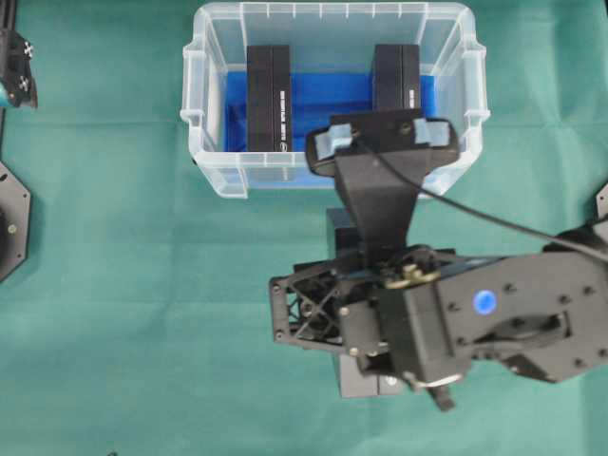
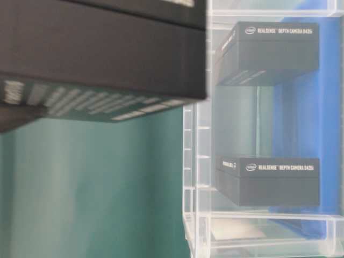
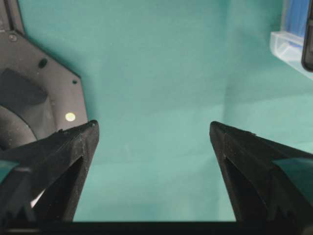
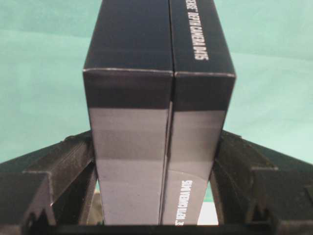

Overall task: Take out the box from the case.
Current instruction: 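Carry the held box toward the front of the table, then lower the box onto the table in front of the case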

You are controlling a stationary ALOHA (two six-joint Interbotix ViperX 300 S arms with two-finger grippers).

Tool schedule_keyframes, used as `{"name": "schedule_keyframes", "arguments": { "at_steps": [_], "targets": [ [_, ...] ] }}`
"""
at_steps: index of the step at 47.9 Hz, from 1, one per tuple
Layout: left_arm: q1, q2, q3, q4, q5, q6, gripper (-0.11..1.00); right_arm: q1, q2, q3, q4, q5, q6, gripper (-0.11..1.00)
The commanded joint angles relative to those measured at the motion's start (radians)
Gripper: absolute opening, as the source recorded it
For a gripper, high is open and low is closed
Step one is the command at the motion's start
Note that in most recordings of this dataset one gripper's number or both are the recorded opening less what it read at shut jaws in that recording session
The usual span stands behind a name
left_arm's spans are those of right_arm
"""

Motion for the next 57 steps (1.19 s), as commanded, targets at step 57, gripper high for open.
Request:
{"name": "schedule_keyframes", "arguments": {
  "at_steps": [57],
  "targets": [
    [-0.003,-0.021,0.005,0.003,0.003,0.002,0.97,-0.038,0.006,0.603,0.126,-0.652,0.084,0.68]
  ]
}}
